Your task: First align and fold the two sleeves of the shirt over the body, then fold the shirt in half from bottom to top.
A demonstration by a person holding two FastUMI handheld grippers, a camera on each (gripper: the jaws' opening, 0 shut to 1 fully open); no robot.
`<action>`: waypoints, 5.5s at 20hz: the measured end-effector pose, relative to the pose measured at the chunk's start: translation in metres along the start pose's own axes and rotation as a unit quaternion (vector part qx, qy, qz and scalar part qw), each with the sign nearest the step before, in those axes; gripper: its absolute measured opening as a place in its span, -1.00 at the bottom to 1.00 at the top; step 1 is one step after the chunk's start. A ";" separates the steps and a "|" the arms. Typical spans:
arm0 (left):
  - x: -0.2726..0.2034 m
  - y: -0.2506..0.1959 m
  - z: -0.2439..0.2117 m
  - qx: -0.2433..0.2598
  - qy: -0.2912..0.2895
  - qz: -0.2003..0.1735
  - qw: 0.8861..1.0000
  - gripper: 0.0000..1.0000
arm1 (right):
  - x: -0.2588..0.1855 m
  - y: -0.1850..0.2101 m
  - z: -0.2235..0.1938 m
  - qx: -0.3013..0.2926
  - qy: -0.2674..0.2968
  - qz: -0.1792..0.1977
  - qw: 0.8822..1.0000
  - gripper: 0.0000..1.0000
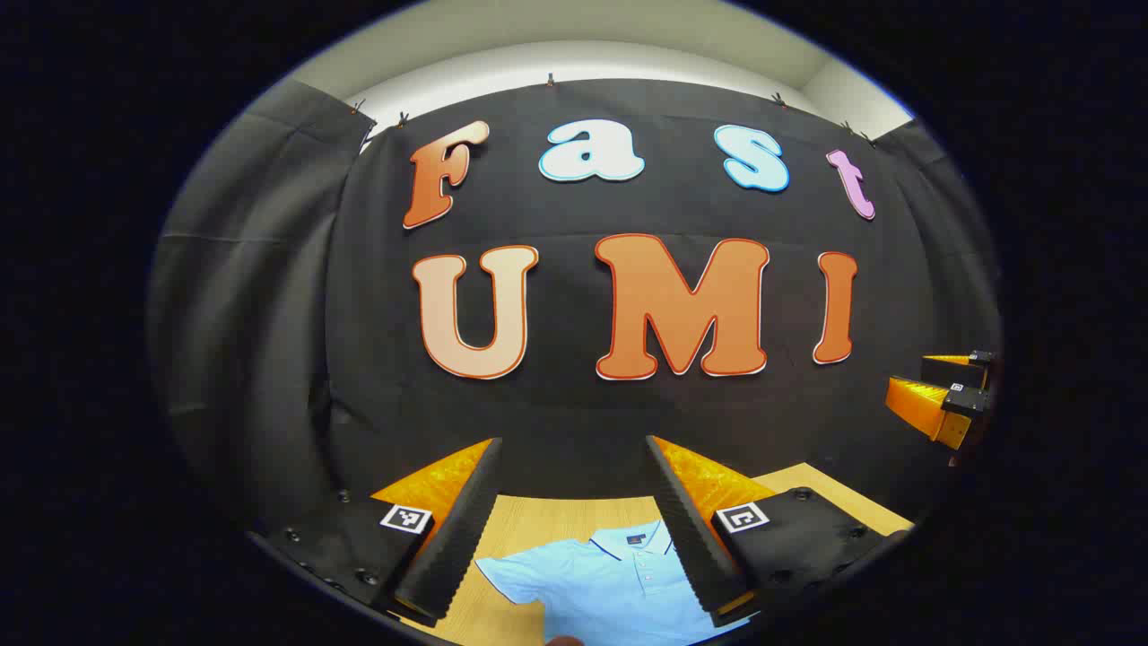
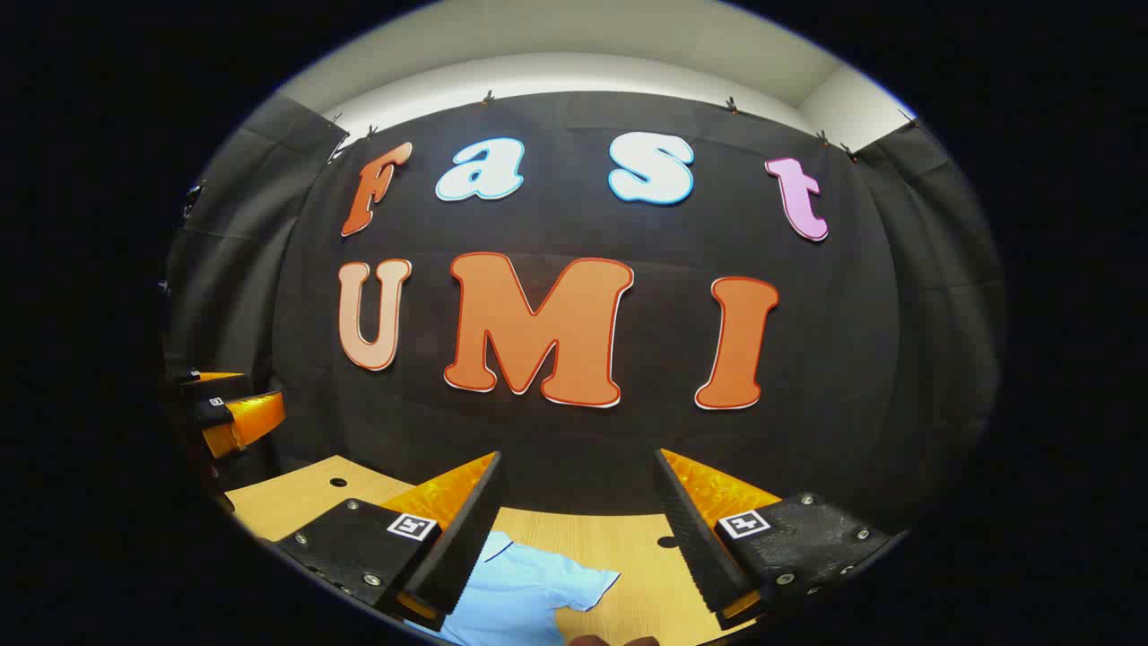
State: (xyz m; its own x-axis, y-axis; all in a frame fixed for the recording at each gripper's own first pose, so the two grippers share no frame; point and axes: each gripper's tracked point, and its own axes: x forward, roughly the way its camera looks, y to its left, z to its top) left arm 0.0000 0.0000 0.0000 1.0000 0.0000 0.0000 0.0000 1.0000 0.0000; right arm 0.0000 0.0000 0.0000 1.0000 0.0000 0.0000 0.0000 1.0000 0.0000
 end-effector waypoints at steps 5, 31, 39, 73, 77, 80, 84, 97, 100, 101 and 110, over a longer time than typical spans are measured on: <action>0.020 0.019 0.011 -0.008 -0.008 0.030 0.999 0.99 | 0.022 -0.002 0.011 0.081 0.006 0.007 0.997 0.96; 0.024 0.001 -0.001 -0.002 0.011 -0.014 1.000 0.97 | 0.071 -0.044 -0.074 0.010 0.095 -0.048 0.994 0.97; 0.014 -0.007 -0.004 0.035 0.013 0.004 0.999 0.99 | 0.103 -0.046 -0.154 0.012 0.201 -0.025 0.979 0.97; -0.031 0.051 -0.126 0.044 0.215 0.156 0.963 1.00 | 0.125 -0.058 -0.435 0.108 0.643 -0.073 0.755 0.34; -0.037 0.060 -0.123 0.043 0.212 0.166 0.962 1.00 | 0.119 -0.059 -0.439 0.102 0.657 -0.107 0.739 -0.17; -0.045 0.065 -0.125 0.037 0.213 0.174 0.961 1.00 | 0.120 -0.047 -0.441 0.119 0.661 -0.116 0.732 -0.64; -0.054 0.070 -0.125 0.032 0.211 0.183 0.960 1.00 | 0.125 -0.038 -0.437 0.138 0.652 -0.094 0.740 -0.92; -0.077 0.070 -0.110 0.032 0.192 0.194 0.961 1.00 | 0.148 0.047 -0.363 0.204 0.575 0.057 0.790 -0.93; -0.088 0.072 -0.109 0.027 0.190 0.201 0.961 1.00 | 0.146 0.064 -0.361 0.197 0.570 0.073 0.794 -0.92; -0.090 0.073 -0.111 0.021 0.193 0.203 0.960 1.00 | 0.143 0.068 -0.360 0.193 0.570 0.075 0.795 -0.91; -0.100 0.074 -0.140 -0.075 0.231 0.185 0.952 1.00 | 0.135 0.075 -0.328 0.163 0.530 0.120 0.823 0.03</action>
State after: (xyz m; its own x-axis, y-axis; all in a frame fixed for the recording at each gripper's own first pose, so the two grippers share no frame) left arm -0.0997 0.0744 -0.1402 0.8247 0.3169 -0.4685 -0.3864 0.9205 -0.0575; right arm 0.1350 0.0753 -0.3282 0.4088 0.3703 -0.8341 -0.0244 0.9181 0.3957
